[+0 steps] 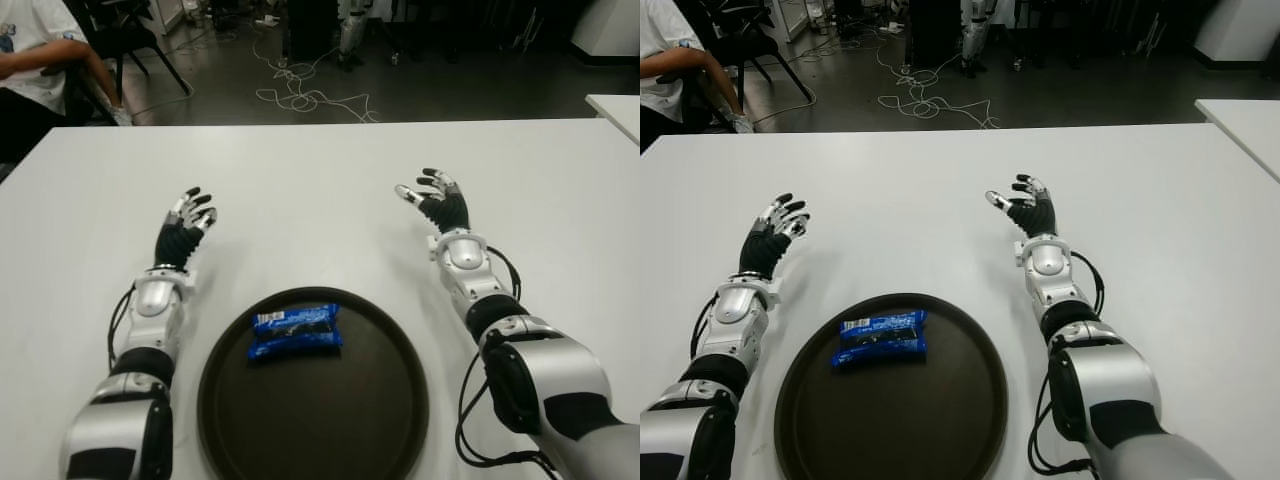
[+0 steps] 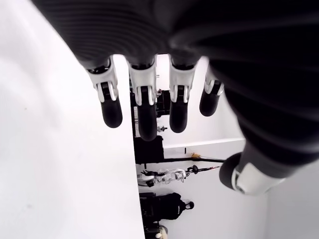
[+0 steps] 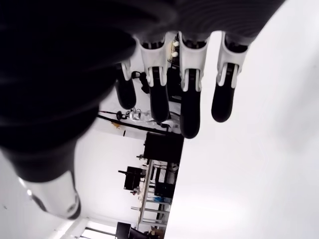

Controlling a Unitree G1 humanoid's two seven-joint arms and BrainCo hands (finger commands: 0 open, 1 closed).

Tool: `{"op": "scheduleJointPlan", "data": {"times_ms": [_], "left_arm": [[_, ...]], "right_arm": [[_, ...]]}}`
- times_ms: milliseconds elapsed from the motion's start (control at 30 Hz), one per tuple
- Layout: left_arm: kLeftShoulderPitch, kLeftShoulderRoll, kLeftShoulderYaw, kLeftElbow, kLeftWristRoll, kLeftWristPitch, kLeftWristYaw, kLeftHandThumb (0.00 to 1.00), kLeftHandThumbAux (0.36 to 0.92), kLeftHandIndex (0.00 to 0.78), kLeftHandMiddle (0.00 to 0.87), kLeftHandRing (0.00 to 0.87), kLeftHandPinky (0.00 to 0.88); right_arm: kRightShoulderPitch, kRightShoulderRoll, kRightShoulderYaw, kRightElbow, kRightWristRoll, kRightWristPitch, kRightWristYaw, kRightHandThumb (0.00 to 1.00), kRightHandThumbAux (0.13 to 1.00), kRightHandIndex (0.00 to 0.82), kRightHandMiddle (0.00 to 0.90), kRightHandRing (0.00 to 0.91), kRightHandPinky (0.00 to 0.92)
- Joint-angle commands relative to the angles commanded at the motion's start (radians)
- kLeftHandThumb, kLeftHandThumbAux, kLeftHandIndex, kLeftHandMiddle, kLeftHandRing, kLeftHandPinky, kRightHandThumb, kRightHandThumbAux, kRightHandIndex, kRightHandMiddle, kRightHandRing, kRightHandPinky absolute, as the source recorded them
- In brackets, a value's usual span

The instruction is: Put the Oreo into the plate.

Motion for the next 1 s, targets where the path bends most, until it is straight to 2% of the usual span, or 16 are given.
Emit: {"op": "scheduleJointPlan", "data": {"times_ms": [467,733,1000], "left_arm": [[-0.005,0.006,0.002,0.012,-0.001,0.011,-0.038,0.154,0.646,0.107,0.201,0.193,0.19],[0.001,0.006,0.002,0.008,0.0,0.007,-0.052,0.156,0.669,0.112,0.206,0.198,0.204],[0.003,0.011,-0.005,0.005,0.012,-0.004,-0.053,0.135,0.649,0.129,0.215,0.207,0.211]], "right_arm": [[0.002,0.004,-0.007,0.0,0.004,-0.012,-0.009,0.202,0.694,0.243,0.312,0.322,0.328],[0.005,0.005,-0.007,-0.001,0.003,-0.024,-0.012,0.221,0.691,0.255,0.328,0.335,0.341],[0.003,0.006,-0.011,0.0,0.006,-0.024,-0.009,0.264,0.686,0.263,0.335,0.345,0.346]]}}
